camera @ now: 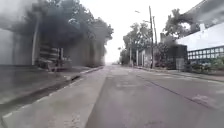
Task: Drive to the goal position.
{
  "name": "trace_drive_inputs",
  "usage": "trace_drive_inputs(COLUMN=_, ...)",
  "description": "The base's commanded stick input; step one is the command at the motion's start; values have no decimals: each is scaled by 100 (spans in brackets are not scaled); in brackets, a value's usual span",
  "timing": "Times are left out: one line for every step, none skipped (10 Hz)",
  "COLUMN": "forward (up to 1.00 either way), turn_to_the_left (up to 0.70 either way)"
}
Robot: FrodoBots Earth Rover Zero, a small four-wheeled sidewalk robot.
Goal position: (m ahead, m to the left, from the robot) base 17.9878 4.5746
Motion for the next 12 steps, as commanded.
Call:
trace_drive_inputs(forward=70, turn_to_the_left=-12)
trace_drive_inputs(forward=70, turn_to_the_left=0)
trace_drive_inputs(forward=70, turn_to_the_left=0)
trace_drive_inputs(forward=70, turn_to_the_left=0)
trace_drive_inputs(forward=70, turn_to_the_left=0)
trace_drive_inputs(forward=70, turn_to_the_left=0)
trace_drive_inputs(forward=70, turn_to_the_left=-15)
trace_drive_inputs(forward=70, turn_to_the_left=-35)
trace_drive_inputs(forward=70, turn_to_the_left=-34)
trace_drive_inputs(forward=70, turn_to_the_left=-3)
trace_drive_inputs(forward=70, turn_to_the_left=0)
trace_drive_inputs(forward=70, turn_to_the_left=0)
